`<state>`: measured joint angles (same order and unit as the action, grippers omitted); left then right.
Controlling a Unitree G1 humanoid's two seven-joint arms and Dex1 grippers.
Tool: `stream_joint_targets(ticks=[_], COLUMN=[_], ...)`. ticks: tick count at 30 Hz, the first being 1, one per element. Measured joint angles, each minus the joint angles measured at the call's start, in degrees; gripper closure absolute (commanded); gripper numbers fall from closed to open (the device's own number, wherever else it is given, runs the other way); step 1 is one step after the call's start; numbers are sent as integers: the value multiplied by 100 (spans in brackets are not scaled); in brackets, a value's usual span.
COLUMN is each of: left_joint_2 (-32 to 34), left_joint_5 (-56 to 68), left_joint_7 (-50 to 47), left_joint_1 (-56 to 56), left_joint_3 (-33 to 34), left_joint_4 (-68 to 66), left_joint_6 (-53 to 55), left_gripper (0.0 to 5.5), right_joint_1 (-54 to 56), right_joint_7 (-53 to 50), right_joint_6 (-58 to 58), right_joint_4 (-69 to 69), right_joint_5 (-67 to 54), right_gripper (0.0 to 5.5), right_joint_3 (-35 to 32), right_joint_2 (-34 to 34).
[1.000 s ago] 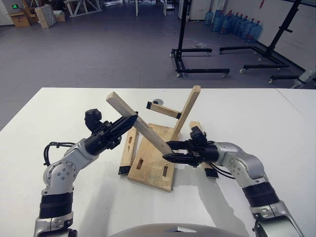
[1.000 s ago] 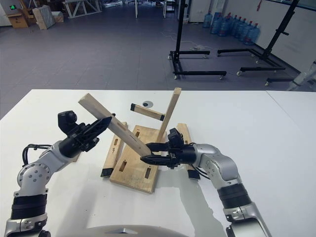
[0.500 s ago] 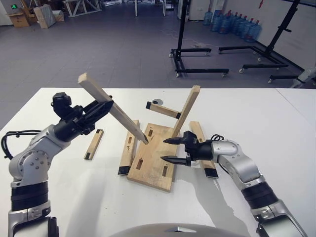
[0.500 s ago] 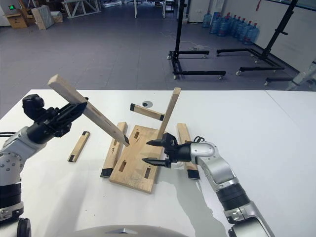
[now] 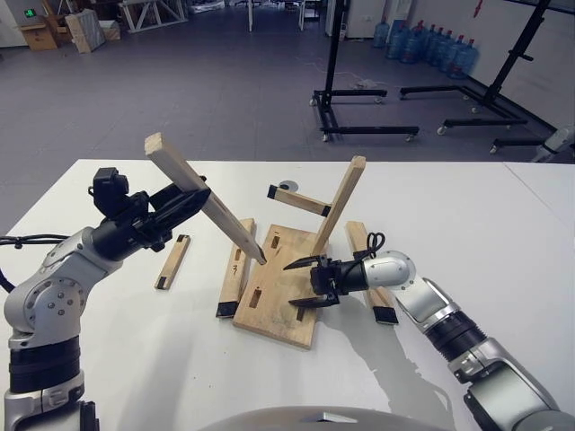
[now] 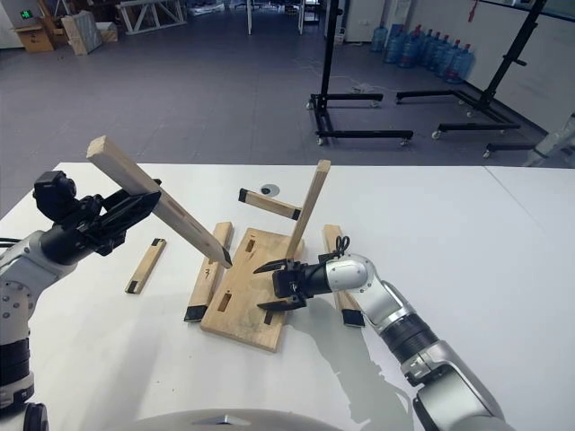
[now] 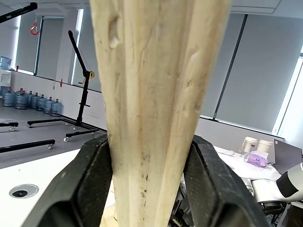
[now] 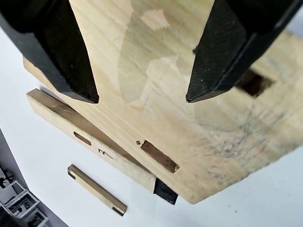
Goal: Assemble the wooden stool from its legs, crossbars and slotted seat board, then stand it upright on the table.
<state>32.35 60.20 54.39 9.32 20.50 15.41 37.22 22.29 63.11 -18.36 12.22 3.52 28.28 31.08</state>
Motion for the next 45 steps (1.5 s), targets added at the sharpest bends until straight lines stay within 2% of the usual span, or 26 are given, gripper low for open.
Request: stream_joint_targets(ticks=[5,8,13,22,25,29,32,35,38,40,45], left_joint_2=[-37,-56,-57,-54,-35,16,37,56,65,88,377], left_joint_5=[0,-5,-13,-344,-407,-447,-447,-445,-443,-439,-420], left_joint_7=[-48,-53,-46,190,252,286,299,313,301,311,417], left_joint_1=[-25,-25,-23,22,61,179,238,302,325,363,502], left_joint_3=[-1,-1,-55,-462,-489,-492,-492,-504,-494,-492,-357], left_joint_4=[9,5,-11,-291,-333,-437,-456,-460,-466,-483,-700], left_joint_6=[-5,-32,-45,-89,-90,-81,-58,-28,-5,36,181], left_gripper=[344,344,344,344,344,344,344,344,344,344,344], right_joint_1=[64,95,202,534,493,200,76,210,498,531,626], right_joint_7=[935,1247,1363,1040,953,977,905,20,-871,-1154,-1088], right_joint_6=[76,89,-161,-1562,-1249,-655,-119,288,160,69,-336], right_joint_4=[-236,-259,-167,639,525,-284,-753,-840,-265,-208,-285], right_joint_5=[-262,-362,-358,-36,-82,-416,-559,30,1264,1585,1898], right_gripper=[209,209,209,209,209,209,209,209,209,209,209], right_joint_3=[44,45,104,1,-198,-417,-481,-543,-138,34,356], right_joint_2=[827,1088,1217,1415,1422,1482,1420,839,375,158,237])
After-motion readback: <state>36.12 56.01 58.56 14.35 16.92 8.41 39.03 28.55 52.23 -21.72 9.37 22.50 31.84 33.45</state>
